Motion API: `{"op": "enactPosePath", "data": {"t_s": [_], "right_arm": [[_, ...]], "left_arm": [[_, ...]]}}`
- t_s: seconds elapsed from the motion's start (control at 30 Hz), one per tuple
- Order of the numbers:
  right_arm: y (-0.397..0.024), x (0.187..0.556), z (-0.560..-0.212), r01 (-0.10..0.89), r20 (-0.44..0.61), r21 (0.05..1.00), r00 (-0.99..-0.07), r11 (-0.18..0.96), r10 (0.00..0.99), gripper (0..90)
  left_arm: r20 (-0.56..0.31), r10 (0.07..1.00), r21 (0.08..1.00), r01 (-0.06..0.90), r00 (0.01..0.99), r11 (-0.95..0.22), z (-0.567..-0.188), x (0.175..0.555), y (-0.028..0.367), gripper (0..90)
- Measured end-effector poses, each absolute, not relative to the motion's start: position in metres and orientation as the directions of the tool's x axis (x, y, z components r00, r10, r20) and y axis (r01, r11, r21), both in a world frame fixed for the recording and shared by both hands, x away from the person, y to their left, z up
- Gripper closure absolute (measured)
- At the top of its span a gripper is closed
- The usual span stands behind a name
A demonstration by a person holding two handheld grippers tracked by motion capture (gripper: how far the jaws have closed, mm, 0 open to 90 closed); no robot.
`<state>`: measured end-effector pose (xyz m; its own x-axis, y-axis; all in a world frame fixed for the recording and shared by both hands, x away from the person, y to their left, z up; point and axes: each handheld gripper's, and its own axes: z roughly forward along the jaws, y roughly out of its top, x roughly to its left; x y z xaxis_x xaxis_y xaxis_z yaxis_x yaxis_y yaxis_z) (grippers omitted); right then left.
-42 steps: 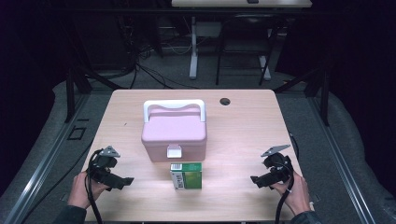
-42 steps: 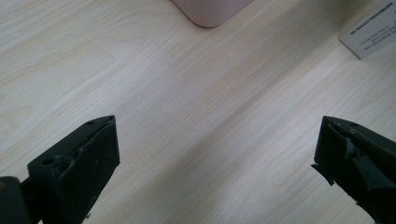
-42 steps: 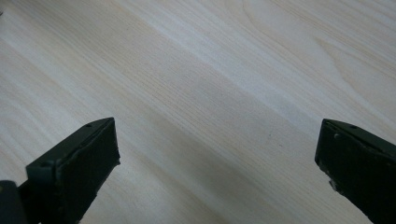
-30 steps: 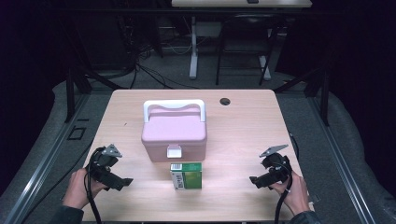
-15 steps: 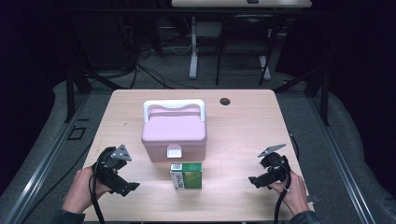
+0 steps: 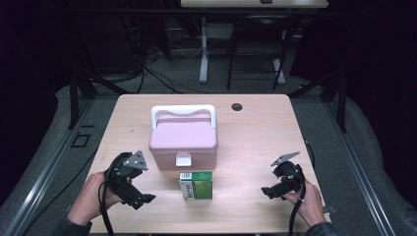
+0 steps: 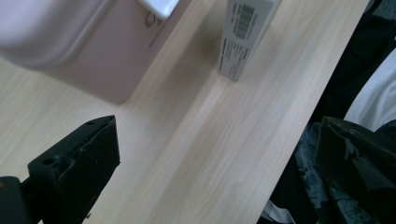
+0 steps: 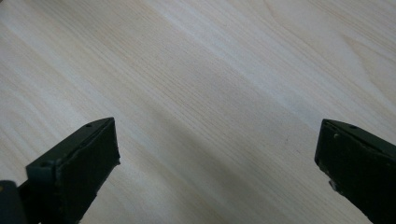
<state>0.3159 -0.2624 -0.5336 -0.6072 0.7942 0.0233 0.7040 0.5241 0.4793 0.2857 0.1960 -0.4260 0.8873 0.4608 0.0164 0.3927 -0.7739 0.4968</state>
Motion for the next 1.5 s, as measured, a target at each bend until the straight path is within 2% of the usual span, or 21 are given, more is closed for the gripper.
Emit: {"op": "enactPosePath", "data": {"t_s": [0.1,0.17,0.7,0.77,0.8,1.5], "right_arm": [[-0.262,0.315,-0.534,0.705,0.024,0.479,-0.606,0.523,0.795,0.0],[-0.261,0.315,-0.534,0.704,0.026,0.475,-0.610,0.527,0.792,0.0],[-0.263,0.315,-0.535,0.707,0.035,0.478,-0.609,0.522,0.792,0.0],[-0.263,0.315,-0.535,0.708,0.035,0.475,-0.609,0.523,0.792,0.0],[-0.263,0.316,-0.536,0.704,0.033,0.476,-0.614,0.528,0.789,0.0],[-0.262,0.315,-0.537,0.707,0.034,0.467,-0.614,0.531,0.788,0.0]], "left_arm": [[0.011,0.438,0.502,0.374,0.899,-0.780,-0.424,0.287,0.191,1.1],[0.039,0.410,0.461,0.347,0.911,-0.817,-0.422,0.288,0.183,1.3],[0.084,0.292,0.361,0.244,0.953,-0.900,-0.396,0.304,0.151,0.4],[0.083,0.272,0.352,0.227,0.959,-0.908,-0.393,0.306,0.144,0.3],[0.083,0.234,0.330,0.195,0.969,-0.924,-0.390,0.309,0.132,0.3],[0.069,0.056,0.213,0.040,0.996,-0.976,-0.398,0.322,0.065,0.0]]}}
